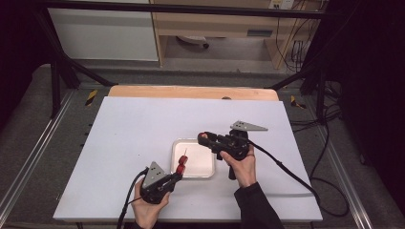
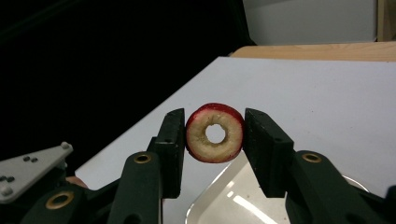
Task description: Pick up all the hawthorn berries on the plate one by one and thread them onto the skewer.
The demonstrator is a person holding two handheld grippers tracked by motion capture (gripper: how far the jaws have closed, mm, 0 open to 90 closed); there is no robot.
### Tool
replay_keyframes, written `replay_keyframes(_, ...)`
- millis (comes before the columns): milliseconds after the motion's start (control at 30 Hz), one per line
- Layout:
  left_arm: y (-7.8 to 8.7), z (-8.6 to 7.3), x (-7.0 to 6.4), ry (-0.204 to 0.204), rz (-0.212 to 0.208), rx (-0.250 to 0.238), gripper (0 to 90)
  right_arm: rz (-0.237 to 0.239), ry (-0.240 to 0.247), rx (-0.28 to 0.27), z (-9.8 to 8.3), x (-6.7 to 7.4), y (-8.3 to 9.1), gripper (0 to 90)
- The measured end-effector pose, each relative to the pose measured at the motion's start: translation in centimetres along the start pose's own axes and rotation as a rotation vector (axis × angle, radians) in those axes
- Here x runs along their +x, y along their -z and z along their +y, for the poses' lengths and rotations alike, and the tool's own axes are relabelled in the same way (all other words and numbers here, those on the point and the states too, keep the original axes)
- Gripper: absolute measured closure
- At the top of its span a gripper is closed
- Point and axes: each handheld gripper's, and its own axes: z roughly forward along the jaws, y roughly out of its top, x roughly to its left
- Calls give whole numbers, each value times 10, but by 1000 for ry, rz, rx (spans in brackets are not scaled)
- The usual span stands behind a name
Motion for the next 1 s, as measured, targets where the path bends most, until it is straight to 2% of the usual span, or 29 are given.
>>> replay_keyframes(167,-7,11,-10,-21,-14,-5,888,51,-100,-83,-5,-3,7,601)
replay_keyframes(300,-13,17,-16,-24,-26,-4,889,91,-158,-114,-7,-3,9,601)
replay_keyframes(367,-15,20,-19,-26,-27,0,888,103,-172,-121,-6,-2,10,601)
replay_keyframes(567,-16,27,-21,-15,-31,-3,889,116,-174,-154,-5,0,14,601)
replay_keyframes(1000,-17,30,-23,-6,-44,4,889,108,-136,-160,-5,1,16,601)
